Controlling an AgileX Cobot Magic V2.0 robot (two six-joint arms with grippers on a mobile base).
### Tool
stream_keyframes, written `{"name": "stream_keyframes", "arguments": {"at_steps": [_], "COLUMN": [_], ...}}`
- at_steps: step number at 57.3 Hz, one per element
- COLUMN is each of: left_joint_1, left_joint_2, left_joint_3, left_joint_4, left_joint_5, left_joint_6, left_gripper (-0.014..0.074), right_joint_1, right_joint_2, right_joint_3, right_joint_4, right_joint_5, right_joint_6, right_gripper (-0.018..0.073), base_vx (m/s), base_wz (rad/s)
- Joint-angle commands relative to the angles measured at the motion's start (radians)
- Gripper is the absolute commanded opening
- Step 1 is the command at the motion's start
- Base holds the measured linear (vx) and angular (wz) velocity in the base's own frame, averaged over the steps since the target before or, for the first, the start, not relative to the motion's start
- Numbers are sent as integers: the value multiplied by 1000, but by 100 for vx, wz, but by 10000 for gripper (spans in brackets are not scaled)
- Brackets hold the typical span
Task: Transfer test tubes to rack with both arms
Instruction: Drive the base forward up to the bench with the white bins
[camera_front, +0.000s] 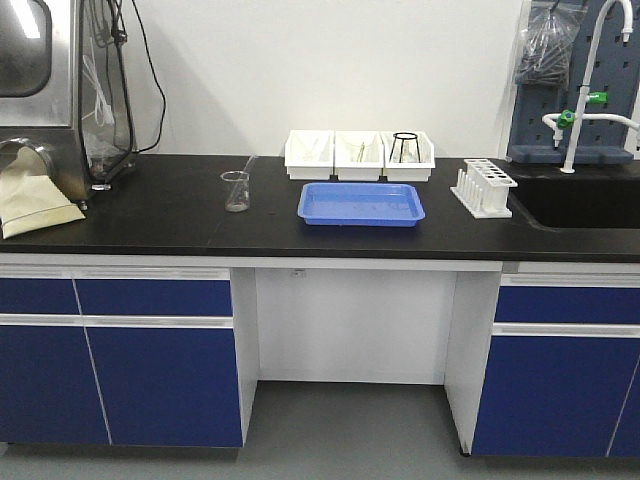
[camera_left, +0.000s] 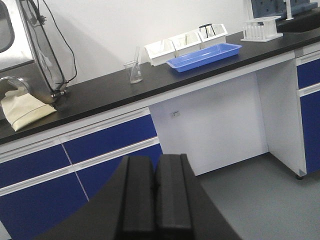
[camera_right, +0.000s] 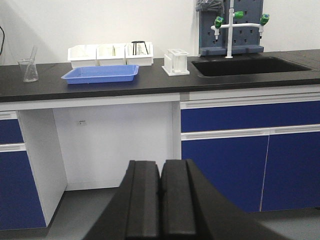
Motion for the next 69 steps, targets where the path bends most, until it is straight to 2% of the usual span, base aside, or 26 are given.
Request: {"name": "stream_keyframes", "arguments": {"at_steps": [1,69], "left_joint_1": [-5,-5], "left_joint_2": [-10,-10], "left_joint_3": [26,26], "left_joint_4": [-7,-7], "left_joint_5": [-82,-82], "left_joint_6": [0,0], "left_gripper": [-11,-11], "right_joint_1": [0,0], "right_joint_2": [-7,-7], "right_joint_3": [11,11], "right_joint_4": [-10,-10], "right_joint_5": [-77,-77], "right_joint_6": [-1,-1], "right_gripper": [-7,-7], "base_vx": [0,2], "base_wz": [0,2]}}
